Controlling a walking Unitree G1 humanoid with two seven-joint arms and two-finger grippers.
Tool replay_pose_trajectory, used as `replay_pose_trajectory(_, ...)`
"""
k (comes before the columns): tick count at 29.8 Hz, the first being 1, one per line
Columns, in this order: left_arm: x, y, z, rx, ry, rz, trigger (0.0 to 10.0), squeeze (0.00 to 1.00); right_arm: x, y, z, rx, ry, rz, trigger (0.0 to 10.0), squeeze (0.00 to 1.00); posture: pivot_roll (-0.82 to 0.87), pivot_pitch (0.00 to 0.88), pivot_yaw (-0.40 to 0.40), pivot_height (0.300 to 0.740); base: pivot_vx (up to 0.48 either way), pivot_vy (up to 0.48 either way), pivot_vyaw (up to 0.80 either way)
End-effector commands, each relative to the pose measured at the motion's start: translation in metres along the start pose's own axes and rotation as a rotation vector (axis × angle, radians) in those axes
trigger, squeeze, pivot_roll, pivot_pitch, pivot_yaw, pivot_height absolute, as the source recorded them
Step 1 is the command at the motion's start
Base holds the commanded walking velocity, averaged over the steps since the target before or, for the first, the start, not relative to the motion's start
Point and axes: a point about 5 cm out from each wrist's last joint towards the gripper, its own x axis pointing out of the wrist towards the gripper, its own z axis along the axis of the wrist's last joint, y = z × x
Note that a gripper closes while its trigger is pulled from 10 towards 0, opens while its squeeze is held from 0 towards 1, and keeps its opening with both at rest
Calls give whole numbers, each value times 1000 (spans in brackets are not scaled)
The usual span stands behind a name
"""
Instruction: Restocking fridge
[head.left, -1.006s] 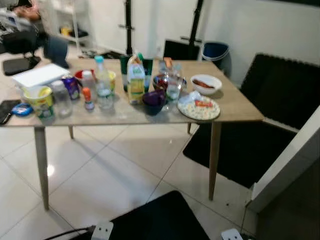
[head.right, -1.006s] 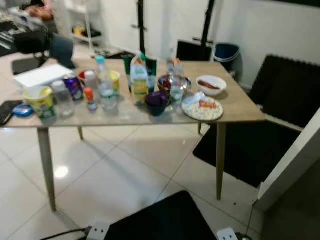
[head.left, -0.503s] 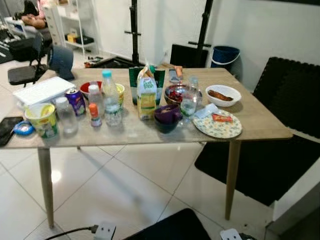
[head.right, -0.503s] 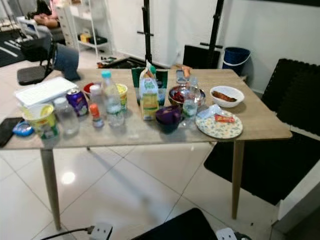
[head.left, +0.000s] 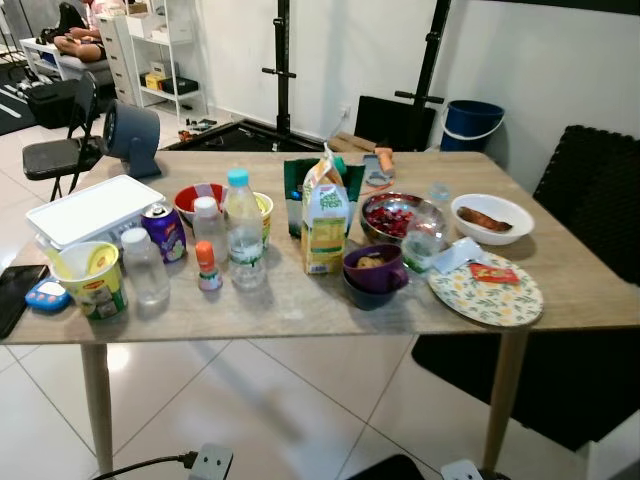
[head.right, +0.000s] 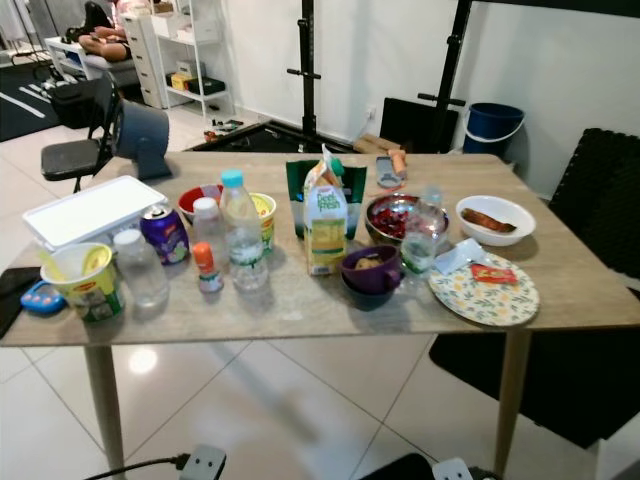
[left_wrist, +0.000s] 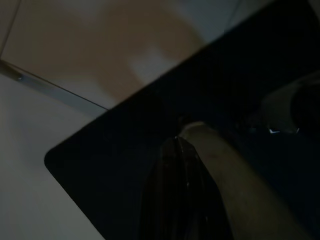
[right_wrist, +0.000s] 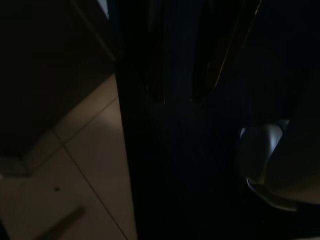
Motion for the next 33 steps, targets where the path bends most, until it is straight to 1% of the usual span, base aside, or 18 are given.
replay_pose_trajectory(1,0,-3,-1,-3,3,-10,10000,0,0,0,-1,6,-1,0,10000,0,-76,0,9,740,0,0,0)
replay_pose_trajectory(3,0,-3,-1,-1,4,-18,10000,0,0,0,-1,5,0,0,10000,0,-76,0,9,740,0,0,0)
replay_pose_trajectory(6,0,-4,-2,26,14,-33,10000,0,0,1,-1,4,0,1,10000,0,-76,0,11,740,0,-411,0)
replay_pose_trajectory(13,0,-3,-5,45,24,-25,10000,0,0,2,-1,2,-1,3,10000,0,-71,0,13,740,0,-440,0)
replay_pose_trajectory(16,0,-3,-6,25,18,-17,10000,0,0,2,-1,0,-1,1,10000,0,-69,0,12,740,0,0,0)
replay_pose_trajectory(23,0,-3,-6,21,16,-17,10000,0,0,-1,1,-9,-7,-14,10000,0,-66,0,11,740,0,0,0)
replay_pose_trajectory(24,0,-3,-5,20,14,-19,10000,0,0,-8,8,10,-31,-38,10000,0,-65,0,10,740,0,0,0)
replay_pose_trajectory(25,0,-3,-5,20,14,-19,10000,0,0,-8,8,10,-31,-38,10000,0,-65,0,10,740,0,0,0)
replay_pose_trajectory(27,0,-3,-4,16,10,-21,10000,0,-1,-20,22,117,-107,-59,10000,0,-67,0,10,740,0,0,0)
replay_pose_trajectory(29,0,-3,-4,16,10,-21,10000,0,-1,-20,22,117,-107,-59,10000,0,-67,0,10,740,0,0,0)
replay_pose_trajectory(30,0,-3,-4,14,8,-22,10000,0,-2,-25,30,154,-154,-53,10000,282,-71,0,10,740,0,0,0)
replay_pose_trajectory(31,0,-4,-4,15,8,-25,10000,0,-3,-33,41,196,-217,-37,10000,1000,-83,0,11,740,0,0,0)
replay_pose_trajectory(33,0,-4,-4,15,8,-25,10000,0,-3,-33,41,196,-217,-37,10000,1000,-83,0,11,740,0,0,0)
